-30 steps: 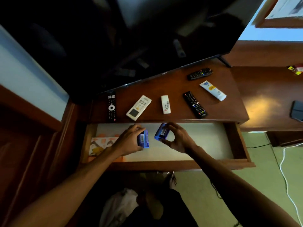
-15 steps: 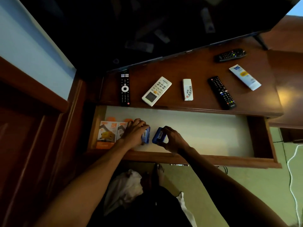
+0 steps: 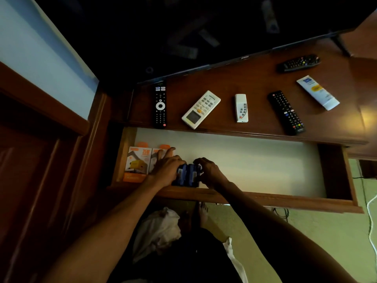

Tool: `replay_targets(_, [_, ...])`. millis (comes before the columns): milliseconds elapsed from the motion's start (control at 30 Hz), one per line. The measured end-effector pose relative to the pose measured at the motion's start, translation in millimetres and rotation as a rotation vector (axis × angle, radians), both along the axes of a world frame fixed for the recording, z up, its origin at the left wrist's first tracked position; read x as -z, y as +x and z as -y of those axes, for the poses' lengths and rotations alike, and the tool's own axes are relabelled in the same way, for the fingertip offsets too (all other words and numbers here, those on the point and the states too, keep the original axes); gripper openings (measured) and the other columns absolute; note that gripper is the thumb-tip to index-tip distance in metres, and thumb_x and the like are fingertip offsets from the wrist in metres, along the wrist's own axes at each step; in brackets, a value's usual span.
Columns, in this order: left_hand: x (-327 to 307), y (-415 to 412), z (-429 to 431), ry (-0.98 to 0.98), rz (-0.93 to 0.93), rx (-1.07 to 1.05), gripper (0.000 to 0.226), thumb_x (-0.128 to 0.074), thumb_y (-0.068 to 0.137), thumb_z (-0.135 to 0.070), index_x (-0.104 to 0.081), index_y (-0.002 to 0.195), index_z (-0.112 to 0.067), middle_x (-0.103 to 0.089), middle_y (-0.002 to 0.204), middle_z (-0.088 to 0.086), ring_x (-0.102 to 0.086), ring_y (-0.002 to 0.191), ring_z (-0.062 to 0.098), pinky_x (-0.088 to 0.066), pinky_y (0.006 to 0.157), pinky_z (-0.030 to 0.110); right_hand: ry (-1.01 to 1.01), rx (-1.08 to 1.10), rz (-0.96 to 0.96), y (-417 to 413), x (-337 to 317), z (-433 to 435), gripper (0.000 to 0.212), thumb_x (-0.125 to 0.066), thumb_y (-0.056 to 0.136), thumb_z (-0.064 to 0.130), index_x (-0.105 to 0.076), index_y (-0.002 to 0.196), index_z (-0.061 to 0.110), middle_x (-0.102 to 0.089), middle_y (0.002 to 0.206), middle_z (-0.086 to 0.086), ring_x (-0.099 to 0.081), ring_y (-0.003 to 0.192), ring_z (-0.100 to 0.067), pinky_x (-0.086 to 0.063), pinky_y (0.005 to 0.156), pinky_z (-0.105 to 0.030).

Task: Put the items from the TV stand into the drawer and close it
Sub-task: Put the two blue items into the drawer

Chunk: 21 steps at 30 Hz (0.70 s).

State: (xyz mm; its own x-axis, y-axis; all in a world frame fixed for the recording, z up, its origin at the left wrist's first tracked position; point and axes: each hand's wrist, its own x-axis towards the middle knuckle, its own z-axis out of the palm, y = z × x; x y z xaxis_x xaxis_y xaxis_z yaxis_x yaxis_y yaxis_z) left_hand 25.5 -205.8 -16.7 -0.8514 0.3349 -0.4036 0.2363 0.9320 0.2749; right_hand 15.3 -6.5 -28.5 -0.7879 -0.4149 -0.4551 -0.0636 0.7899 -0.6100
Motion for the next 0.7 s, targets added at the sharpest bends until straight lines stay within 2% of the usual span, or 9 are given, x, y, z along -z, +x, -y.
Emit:
replay_targets(100, [-7,0,-2,-0.056,-0.009,0.007,0.052,-0.068,0.079,-0.01,-0.061,0.127,-0.028,-0.048,0.145,-0.004,-0.004,0.148,0.029,-0.003,0.114,0.061,0.028,0.003,-0.015,0,2,6,0.057,-0.082,0.07,0.011,-0.058,0.121,0.008,-0.058,0.12,-0.015,-0.061,0.101,-0.033,-0.053,0.081,-0.039])
replay_targets(267, [-4,2,-1,-0.094,-0.034,0.052,0.053,-0.07,0.077,-0.014,-0.062,0.125,-0.033,-0.034,0.151,-0.001,-0.001,0.147,0.031,-0.003,0.114,0.06,0.061,0.02,0.029,-2,2,9,0.056,-0.084,0.07,0.016,-0.06,0.12,0.009,-0.059,0.12,-0.014,-0.06,0.105,-0.032,-0.047,0.08,-0.029])
replay_targets(367, [-7,2,0,-0.067,0.007,0.048,0.051,-0.067,0.083,-0.022,-0.057,0.132,-0.032,-0.023,0.157,0.001,-0.001,0.148,0.03,-0.006,0.115,0.059,0.065,-0.009,0.076,-6,-11,8,0.059,-0.08,0.076,0.023,-0.057,0.128,0.009,-0.058,0.127,-0.013,-0.061,0.107,-0.029,-0.051,0.087,-0.034])
replay_targets(400, [-12,3,0,-0.011,0.02,0.008,0.049,-0.065,0.086,-0.027,-0.054,0.135,-0.031,-0.024,0.157,0.0,-0.006,0.147,0.028,-0.01,0.116,0.058,0.055,-0.012,0.08,-7,-18,5,0.062,-0.078,0.078,0.025,-0.053,0.132,0.009,-0.058,0.131,-0.013,-0.062,0.108,-0.028,-0.052,0.088,-0.035])
replay_targets(467, [-24,6,0,0.162,-0.053,-0.128,0.042,-0.058,0.093,-0.033,-0.054,0.134,-0.026,-0.04,0.148,0.0,-0.028,0.14,0.023,-0.029,0.112,0.051,0.016,0.022,0.05,-11,-37,-3,0.061,-0.074,0.083,0.029,-0.049,0.135,0.01,-0.059,0.132,-0.012,-0.066,0.102,-0.026,-0.055,0.087,-0.035])
replay_targets(533, [-43,8,-2,0.332,-0.195,-0.253,0.032,-0.055,0.096,-0.03,-0.06,0.126,-0.022,-0.057,0.13,-0.002,-0.051,0.12,0.017,-0.045,0.098,0.035,-0.024,0.073,-0.008,-18,-61,-16,0.05,-0.071,0.085,0.031,-0.055,0.128,0.011,-0.066,0.122,-0.01,-0.069,0.092,-0.023,-0.058,0.084,-0.037])
replay_targets(567, [-54,6,-5,0.38,-0.272,-0.278,0.028,-0.053,0.097,-0.029,-0.062,0.122,-0.02,-0.061,0.122,-0.002,-0.057,0.111,0.016,-0.048,0.089,0.029,-0.042,0.108,-0.044,-24,-74,-25,0.043,-0.07,0.086,0.03,-0.058,0.122,0.011,-0.07,0.115,-0.009,-0.07,0.088,-0.021,-0.059,0.082,-0.038])
replay_targets(633, [-75,-6,-12,0.432,-0.419,-0.283,0.027,-0.052,0.098,-0.033,-0.063,0.118,-0.019,-0.064,0.115,-0.001,-0.06,0.102,0.014,-0.05,0.08,0.026,-0.068,0.187,-0.146,-40,-99,-44,0.03,-0.069,0.087,0.027,-0.062,0.112,0.011,-0.073,0.103,-0.008,-0.068,0.08,-0.016,-0.06,0.077,-0.037])
replay_targets(700, [-89,-28,-23,0.48,-0.491,-0.275,0.031,-0.053,0.097,-0.036,-0.059,0.122,-0.017,-0.059,0.12,0.001,-0.058,0.107,0.015,-0.051,0.078,0.025,-0.065,0.285,-0.274,-61,-119,-60,0.022,-0.067,0.088,0.02,-0.063,0.107,0.009,-0.073,0.099,-0.01,-0.068,0.078,-0.019,-0.058,0.071,-0.034])
